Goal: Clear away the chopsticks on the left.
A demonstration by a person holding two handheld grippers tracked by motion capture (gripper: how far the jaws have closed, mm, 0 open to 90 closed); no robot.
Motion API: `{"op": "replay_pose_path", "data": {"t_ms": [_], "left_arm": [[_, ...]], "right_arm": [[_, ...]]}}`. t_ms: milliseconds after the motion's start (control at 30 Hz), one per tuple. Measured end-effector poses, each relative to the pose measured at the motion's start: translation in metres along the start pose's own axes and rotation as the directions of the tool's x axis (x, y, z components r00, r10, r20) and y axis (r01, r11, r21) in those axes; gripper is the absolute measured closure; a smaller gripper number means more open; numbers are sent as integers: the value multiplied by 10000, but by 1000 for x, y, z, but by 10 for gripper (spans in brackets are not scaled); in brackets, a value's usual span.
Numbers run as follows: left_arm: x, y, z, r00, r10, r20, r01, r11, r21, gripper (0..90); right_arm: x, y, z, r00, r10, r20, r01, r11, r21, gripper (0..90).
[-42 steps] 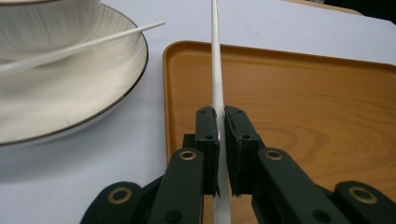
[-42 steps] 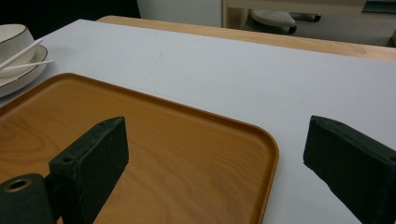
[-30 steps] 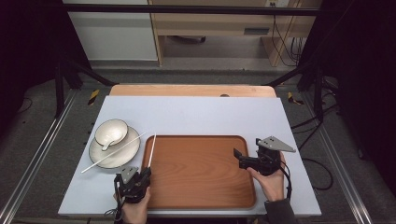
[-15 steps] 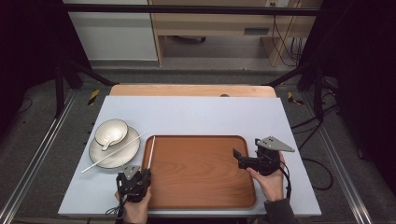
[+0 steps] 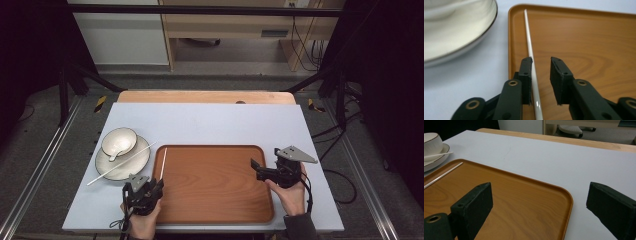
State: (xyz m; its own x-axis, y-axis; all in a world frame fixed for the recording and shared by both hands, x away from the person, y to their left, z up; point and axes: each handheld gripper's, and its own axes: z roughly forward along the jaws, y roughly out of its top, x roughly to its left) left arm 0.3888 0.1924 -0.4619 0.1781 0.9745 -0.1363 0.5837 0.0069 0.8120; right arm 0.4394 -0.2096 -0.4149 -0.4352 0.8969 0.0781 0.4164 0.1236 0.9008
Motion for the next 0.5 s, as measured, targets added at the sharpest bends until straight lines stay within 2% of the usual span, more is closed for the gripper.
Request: {"op": "replay_pose_path", "data": {"t_ms": [33, 167, 267, 300, 333, 367, 400, 467, 500], "left_arm": [[1, 3, -2, 9999, 148, -75, -149, 9999, -56, 662], [7, 12, -8, 9991, 340, 237, -336, 9993, -188, 592], [14, 24, -13, 9926, 813, 897, -762, 9953, -592, 549], [14, 24, -13, 9926, 813, 897, -762, 9953, -592, 537], [18, 31, -15, 9857, 1110, 1265, -1035, 9926, -639, 520], [18, 31, -15, 9857, 1110, 1265, -1035, 9926, -639, 501], [23, 37, -17, 9771, 1282, 1699, -1192, 9909, -620, 484], [25, 40, -19, 9750, 1371, 1751, -1267, 9895, -690, 458], [26, 43, -20, 9710, 1504, 1860, -1395, 9877, -703, 458]], "right_arm": [[0, 0, 0, 10000, 9, 3, -9, 10000, 13, 70], [0, 0, -1, 10000, 29, -2, -29, 10000, -10, 70], [-1, 0, -1, 10000, 35, 27, -35, 10000, -23, 70], [-1, 0, -1, 10000, 48, 30, -48, 10000, -33, 70], [-1, 0, -2, 10000, 73, 10, -73, 10000, -51, 70], [-1, 0, -2, 10000, 73, 10, -73, 10000, -51, 70], [-1, 0, -2, 10000, 82, 22, -82, 9999, -65, 71], [-1, 0, -2, 10000, 52, 45, -52, 10000, -64, 71], [-1, 0, -2, 10000, 52, 45, -52, 10000, -64, 71]]}}
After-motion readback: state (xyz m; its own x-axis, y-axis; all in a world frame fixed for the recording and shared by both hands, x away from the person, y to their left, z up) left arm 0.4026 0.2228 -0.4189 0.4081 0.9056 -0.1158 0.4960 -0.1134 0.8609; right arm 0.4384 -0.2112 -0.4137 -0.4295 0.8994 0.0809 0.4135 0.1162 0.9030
